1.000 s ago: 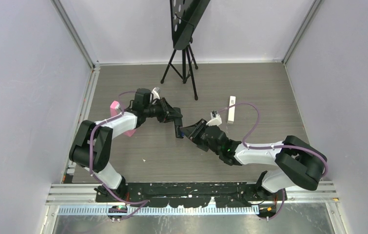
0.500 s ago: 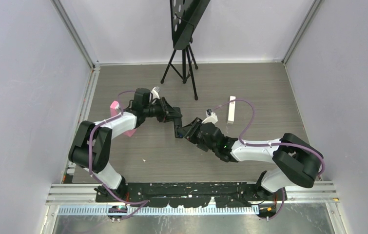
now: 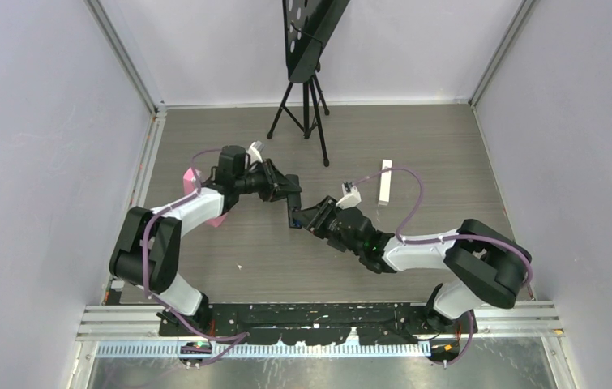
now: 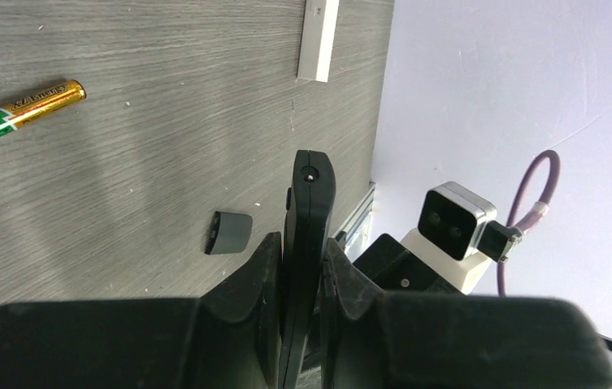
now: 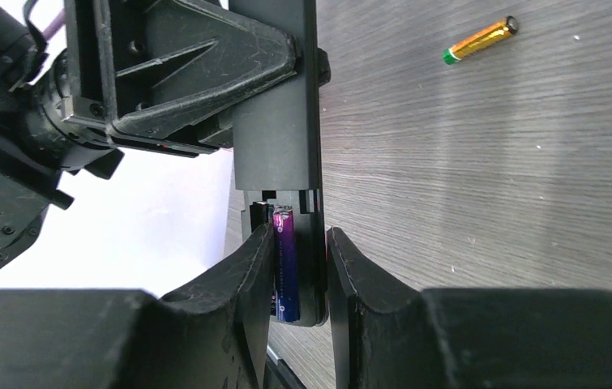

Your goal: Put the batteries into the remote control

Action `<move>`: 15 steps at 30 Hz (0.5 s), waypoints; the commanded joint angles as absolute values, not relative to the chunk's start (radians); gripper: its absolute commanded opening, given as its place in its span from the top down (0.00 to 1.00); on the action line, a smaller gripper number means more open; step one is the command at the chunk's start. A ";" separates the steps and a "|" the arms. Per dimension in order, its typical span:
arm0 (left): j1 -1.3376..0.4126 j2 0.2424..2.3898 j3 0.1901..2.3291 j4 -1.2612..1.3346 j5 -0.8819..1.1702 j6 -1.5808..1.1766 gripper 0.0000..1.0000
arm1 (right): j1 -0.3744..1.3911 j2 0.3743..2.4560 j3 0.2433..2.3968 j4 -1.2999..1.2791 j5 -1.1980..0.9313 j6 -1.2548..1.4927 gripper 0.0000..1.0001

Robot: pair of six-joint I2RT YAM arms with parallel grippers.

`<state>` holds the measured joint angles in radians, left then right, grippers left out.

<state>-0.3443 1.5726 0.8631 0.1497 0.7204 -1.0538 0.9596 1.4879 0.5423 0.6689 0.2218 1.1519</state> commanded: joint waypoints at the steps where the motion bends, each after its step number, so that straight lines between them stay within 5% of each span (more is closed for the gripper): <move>1: -0.377 1.472 0.861 0.316 0.977 -1.298 1.00 | 0.969 1.590 0.478 0.819 0.187 1.080 0.68; 15: -0.370 1.499 0.816 0.492 1.031 -1.468 1.00 | 0.969 1.541 0.404 0.965 0.197 0.939 0.62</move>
<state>-0.3252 1.5440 0.7956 0.3119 0.7815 -1.2366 0.9577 1.5593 0.4259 1.0851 0.2092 1.0485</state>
